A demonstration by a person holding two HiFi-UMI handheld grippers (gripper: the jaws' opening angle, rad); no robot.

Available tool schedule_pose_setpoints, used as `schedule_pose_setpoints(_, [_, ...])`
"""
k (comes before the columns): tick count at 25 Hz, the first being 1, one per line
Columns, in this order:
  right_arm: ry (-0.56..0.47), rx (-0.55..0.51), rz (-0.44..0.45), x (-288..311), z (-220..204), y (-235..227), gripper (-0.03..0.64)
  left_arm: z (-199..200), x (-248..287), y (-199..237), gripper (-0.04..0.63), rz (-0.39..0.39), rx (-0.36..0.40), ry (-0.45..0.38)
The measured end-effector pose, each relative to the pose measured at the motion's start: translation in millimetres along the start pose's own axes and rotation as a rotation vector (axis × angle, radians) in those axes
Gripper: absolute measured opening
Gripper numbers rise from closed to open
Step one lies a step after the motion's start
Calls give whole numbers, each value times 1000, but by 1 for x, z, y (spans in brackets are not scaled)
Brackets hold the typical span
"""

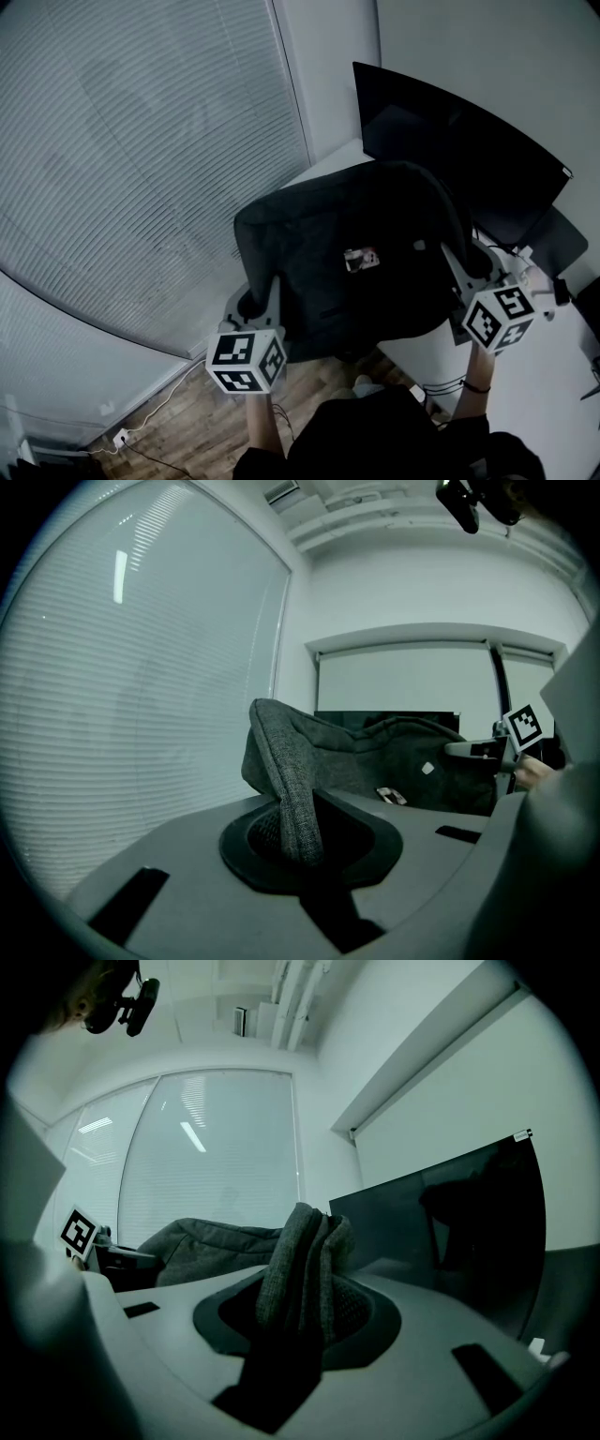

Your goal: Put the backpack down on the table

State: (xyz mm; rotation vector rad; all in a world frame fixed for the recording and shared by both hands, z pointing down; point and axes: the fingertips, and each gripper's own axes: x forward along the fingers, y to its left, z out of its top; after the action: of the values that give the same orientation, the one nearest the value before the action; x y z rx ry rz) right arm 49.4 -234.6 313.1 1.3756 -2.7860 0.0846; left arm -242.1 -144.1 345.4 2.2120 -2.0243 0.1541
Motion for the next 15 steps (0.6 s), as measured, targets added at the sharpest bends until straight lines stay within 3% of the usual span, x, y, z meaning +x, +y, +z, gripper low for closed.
schedule_pose_setpoints(4, [-1,2,-17,8,-1,-1,121,2,12,7,44,-18,3,9])
schedule_pose_setpoints(9, [26,14,-62,51,1,-16,121,9,64,30,44,-53,-16,45])
schedule_pose_setpoints(15, [60,16,-102,88,-19,-33,121,-9,114,45,44,-74,-56,95])
